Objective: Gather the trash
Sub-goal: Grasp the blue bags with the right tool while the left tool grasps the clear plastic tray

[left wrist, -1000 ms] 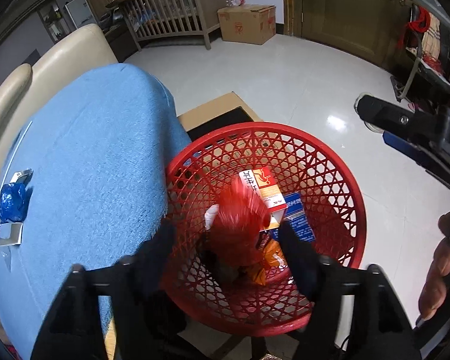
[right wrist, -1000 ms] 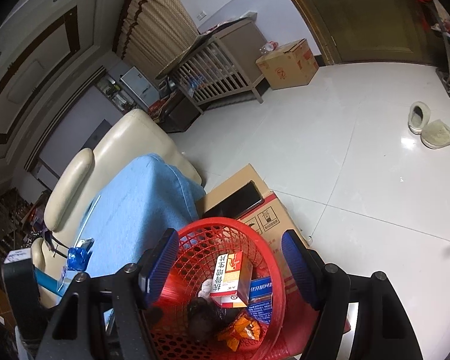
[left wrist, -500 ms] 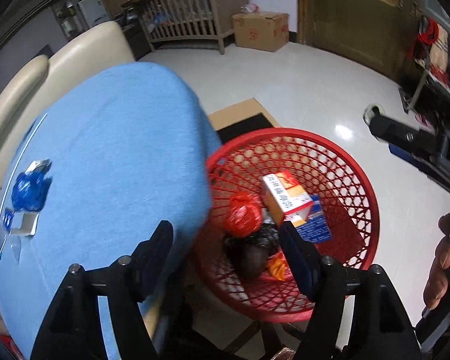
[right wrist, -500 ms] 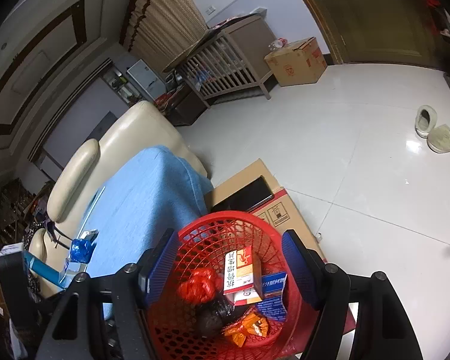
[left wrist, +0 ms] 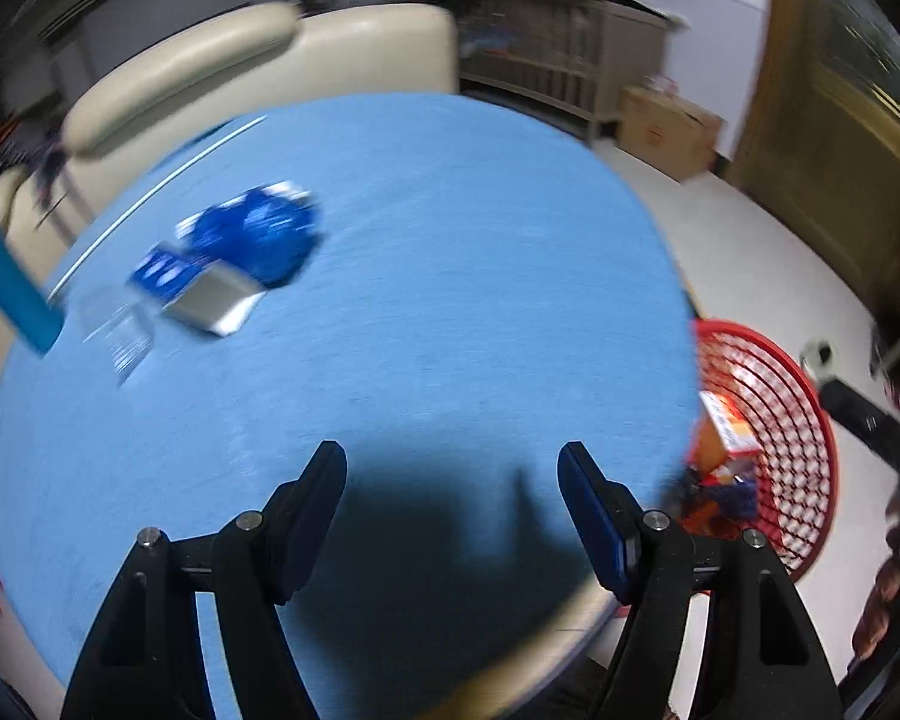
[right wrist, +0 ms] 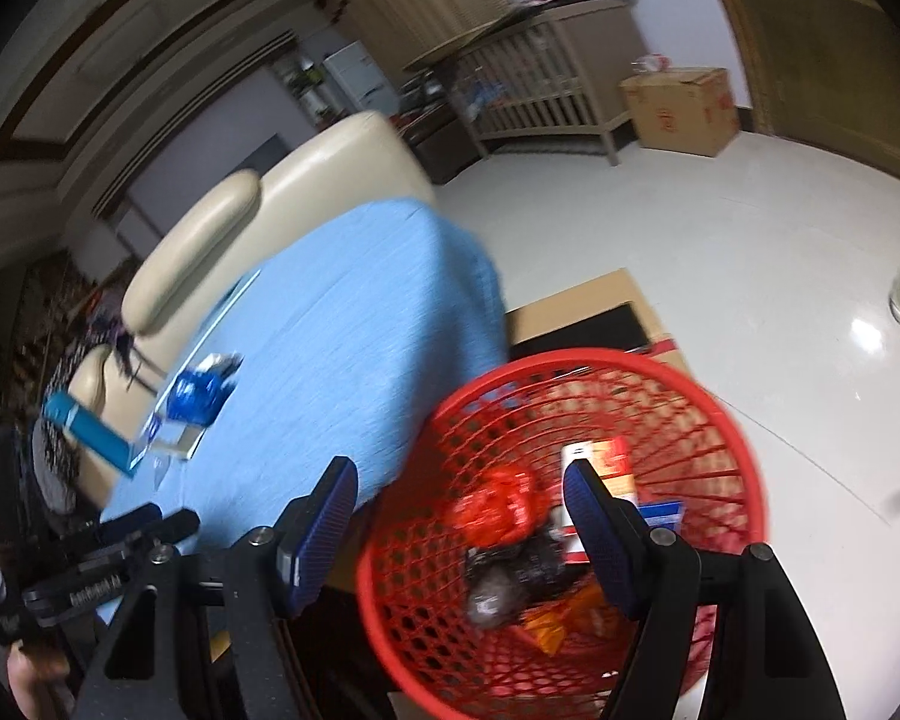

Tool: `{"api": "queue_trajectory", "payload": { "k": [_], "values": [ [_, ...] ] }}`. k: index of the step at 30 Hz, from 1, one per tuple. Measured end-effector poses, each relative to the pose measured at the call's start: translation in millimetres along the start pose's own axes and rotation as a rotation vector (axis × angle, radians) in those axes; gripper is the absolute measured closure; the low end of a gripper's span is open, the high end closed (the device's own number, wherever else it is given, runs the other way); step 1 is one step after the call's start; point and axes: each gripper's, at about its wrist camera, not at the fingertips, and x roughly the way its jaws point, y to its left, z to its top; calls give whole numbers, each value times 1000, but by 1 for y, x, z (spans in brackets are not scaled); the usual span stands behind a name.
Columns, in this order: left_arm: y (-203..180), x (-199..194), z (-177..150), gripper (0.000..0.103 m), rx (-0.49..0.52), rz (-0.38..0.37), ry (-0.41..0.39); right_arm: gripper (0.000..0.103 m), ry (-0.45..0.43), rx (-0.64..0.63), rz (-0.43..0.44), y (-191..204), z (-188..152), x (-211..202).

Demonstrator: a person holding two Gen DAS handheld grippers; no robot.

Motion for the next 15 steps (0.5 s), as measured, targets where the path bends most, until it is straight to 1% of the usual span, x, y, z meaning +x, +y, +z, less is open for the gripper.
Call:
{"api": "queue_trajectory", "payload": {
  "k": [4, 10, 15],
  "values": [
    [46, -2, -5, 29, -106, 45, -20, 28, 47, -70, 12, 28, -5, 13],
    [104, 0, -21, 29, -224, 109, -41, 28, 139, -194, 32, 76, -20, 41],
    [141, 4, -35, 29, -307, 157, -46, 28, 206, -294, 55, 115, -34, 61]
  ]
}}
